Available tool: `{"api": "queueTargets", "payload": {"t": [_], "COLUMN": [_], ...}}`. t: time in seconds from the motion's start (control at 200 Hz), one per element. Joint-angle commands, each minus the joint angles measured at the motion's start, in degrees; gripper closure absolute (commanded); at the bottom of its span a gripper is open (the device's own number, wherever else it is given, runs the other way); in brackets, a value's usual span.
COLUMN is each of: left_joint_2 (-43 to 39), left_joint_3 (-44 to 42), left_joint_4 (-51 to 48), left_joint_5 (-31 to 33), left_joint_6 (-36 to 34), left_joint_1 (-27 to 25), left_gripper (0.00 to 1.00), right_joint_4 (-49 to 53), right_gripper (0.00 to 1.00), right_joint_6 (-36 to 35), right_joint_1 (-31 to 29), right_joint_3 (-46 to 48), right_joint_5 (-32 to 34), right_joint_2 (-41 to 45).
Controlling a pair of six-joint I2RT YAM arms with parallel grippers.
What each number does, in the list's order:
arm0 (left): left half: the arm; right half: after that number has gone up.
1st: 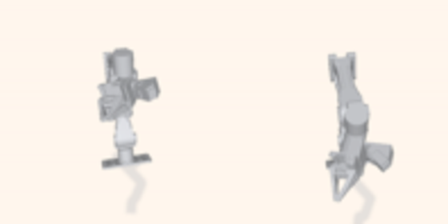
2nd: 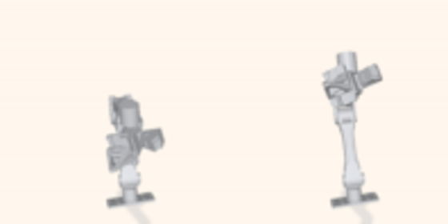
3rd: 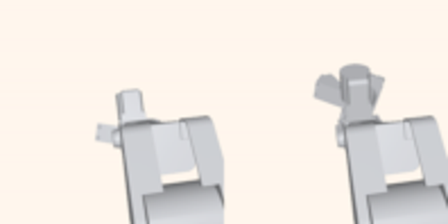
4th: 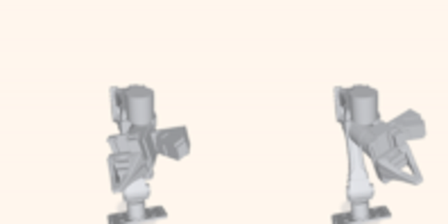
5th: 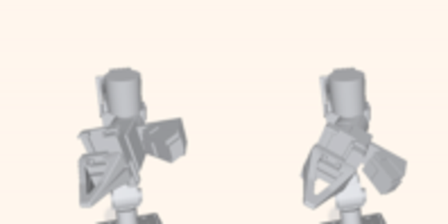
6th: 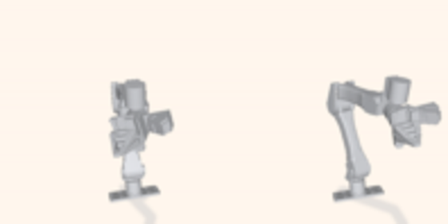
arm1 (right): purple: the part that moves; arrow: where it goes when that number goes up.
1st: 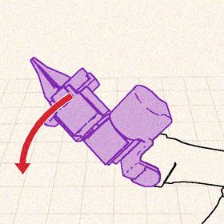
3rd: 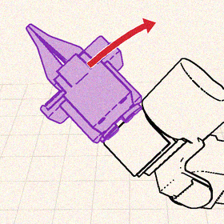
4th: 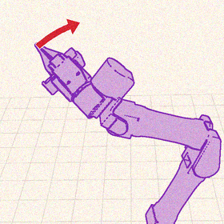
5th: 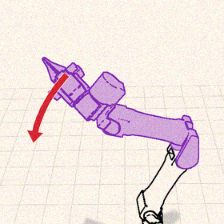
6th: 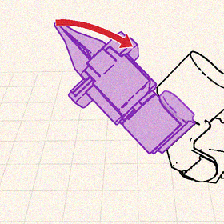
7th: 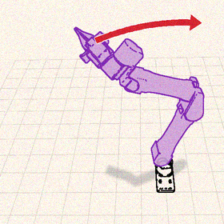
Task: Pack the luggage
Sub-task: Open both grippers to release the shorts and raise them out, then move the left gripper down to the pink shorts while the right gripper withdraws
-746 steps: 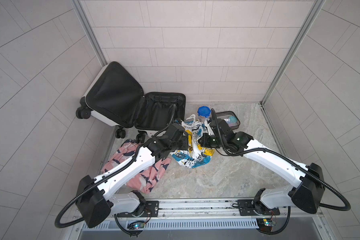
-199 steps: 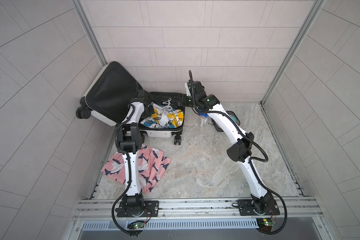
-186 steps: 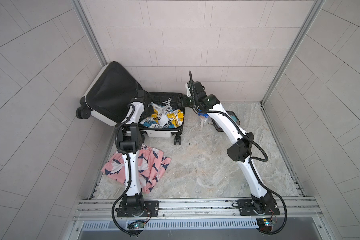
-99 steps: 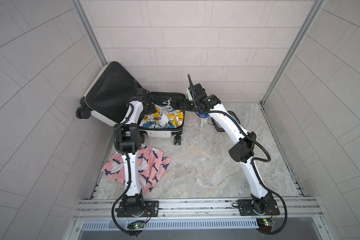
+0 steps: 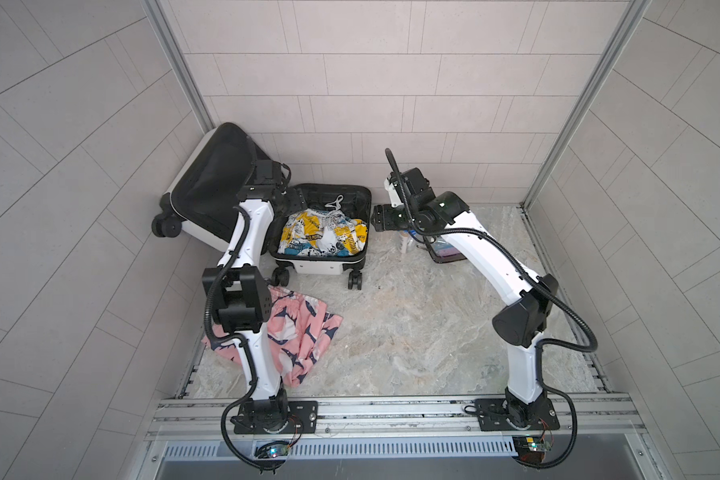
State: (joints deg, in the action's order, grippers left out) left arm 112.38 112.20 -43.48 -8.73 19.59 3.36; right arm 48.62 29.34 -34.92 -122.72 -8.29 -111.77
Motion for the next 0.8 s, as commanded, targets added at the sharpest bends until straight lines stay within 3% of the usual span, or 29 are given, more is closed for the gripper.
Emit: {"api": "queueTargets", "payload": {"t": [0.0, 0.18, 0.34, 0.465, 0.595, 0.726, 0.796], "left_joint_2": [-7.0, -25.3, -41.1, -49.9, -55.3, -55.2, -52.4], "left_joint_3": [-6.4, -27.9, -45.8, -58.1, -66.4, -70.7, -72.7], "left_joint_4": [-0.1, 5.4, 5.1, 4.8, 3.0, 1.4, 2.2], "left_joint_5": [-0.4, 0.6, 3.7, 6.2, 13.7, 22.5, 23.9], "left_joint_6": [1.2, 4.0, 6.0, 11.5, 18.6, 25.2, 26.8], "left_joint_1": [-0.4, -1.6, -8.1, -17.4, -31.7, -44.3, -47.4], "left_gripper": [0.21, 0.23, 0.25, 0.27, 0.28, 0.30, 0.33], "right_joint_4": [-4.9, -14.8, -19.9, -22.8, -23.5, -26.0, -27.7], "right_gripper": [0.26, 0.26, 0.25, 0.23, 0.23, 0.23, 0.22], "right_joint_6": [-0.2, 2.7, 5.9, 7.0, 8.2, 10.8, 12.4], "right_joint_1": [-1.4, -3.5, -3.8, -4.9, -6.7, -7.4, -7.4], "right_joint_3": [8.7, 28.8, 42.0, 50.3, 57.8, 66.3, 70.0], "right_joint_5": [0.6, -0.4, -1.0, -0.8, -0.3, -0.1, -0.1], "right_joint_2": [6.0, 16.3, 22.5, 26.2, 28.0, 30.6, 32.4]}}
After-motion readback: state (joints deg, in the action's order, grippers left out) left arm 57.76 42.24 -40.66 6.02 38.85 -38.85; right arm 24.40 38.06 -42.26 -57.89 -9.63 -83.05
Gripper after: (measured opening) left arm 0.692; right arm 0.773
